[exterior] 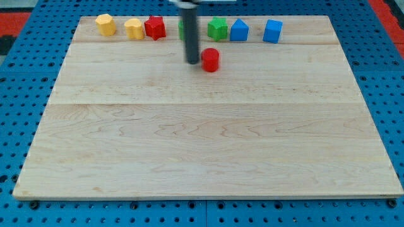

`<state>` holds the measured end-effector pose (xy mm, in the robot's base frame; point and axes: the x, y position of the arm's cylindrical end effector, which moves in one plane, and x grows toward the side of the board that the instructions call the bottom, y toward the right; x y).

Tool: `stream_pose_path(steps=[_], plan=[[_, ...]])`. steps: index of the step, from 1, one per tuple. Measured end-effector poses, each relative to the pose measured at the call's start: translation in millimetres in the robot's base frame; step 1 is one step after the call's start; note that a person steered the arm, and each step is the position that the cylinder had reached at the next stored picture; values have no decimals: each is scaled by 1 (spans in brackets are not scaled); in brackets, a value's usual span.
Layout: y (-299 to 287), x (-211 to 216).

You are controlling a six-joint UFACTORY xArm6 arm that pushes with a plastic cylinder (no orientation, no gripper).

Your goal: Move the red circle to the right side of the blue cube

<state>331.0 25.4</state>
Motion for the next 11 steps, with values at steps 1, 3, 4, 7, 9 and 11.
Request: stream_pose_path(steps=[1, 3, 4, 7, 9, 11], plan=[[49, 12], [100, 1], [70, 6], [166, -31], [164, -53], [142, -36]])
